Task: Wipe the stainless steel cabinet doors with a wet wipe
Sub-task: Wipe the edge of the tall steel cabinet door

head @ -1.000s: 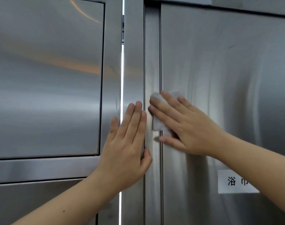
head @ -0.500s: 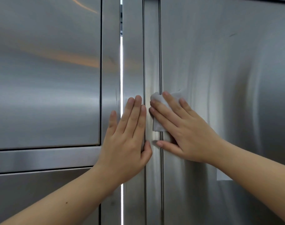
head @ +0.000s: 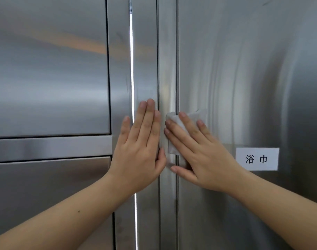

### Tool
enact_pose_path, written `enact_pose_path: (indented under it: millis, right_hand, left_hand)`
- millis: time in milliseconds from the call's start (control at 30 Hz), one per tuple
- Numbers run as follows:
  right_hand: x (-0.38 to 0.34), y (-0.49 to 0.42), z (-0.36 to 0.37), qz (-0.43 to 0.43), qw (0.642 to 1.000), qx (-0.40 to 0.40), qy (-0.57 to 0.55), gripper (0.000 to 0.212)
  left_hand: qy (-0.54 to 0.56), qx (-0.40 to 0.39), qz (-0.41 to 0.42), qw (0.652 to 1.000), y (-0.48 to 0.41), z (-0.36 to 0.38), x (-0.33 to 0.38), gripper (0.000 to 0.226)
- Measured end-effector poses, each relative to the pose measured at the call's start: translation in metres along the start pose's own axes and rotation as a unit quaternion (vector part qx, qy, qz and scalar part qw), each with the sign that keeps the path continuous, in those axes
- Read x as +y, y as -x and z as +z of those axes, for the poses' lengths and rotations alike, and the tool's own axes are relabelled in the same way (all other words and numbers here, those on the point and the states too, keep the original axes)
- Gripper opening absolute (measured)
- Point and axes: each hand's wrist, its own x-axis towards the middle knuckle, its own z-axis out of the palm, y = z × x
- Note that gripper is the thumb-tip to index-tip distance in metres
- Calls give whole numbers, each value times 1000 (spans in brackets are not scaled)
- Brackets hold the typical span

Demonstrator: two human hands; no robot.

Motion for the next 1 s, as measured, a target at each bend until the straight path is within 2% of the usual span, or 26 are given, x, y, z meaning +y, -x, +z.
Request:
enact_pose_path:
  millis: [200, 433, 1000]
  right_hand:
    - [-16, 16, 4, -2, 1000, -19, 6, 72]
    - [-34, 24, 6, 42, 999, -13, -22, 70]
    - [-95, 95, 19, 32, 995, -86, -32, 68]
  left_hand:
    - [-3, -2, 6, 1000, 22, 3, 9, 71]
    - [-2, -13, 7, 1000, 64, 7, 28, 71]
    - [24, -37, -24, 999, 120, 10, 52, 70]
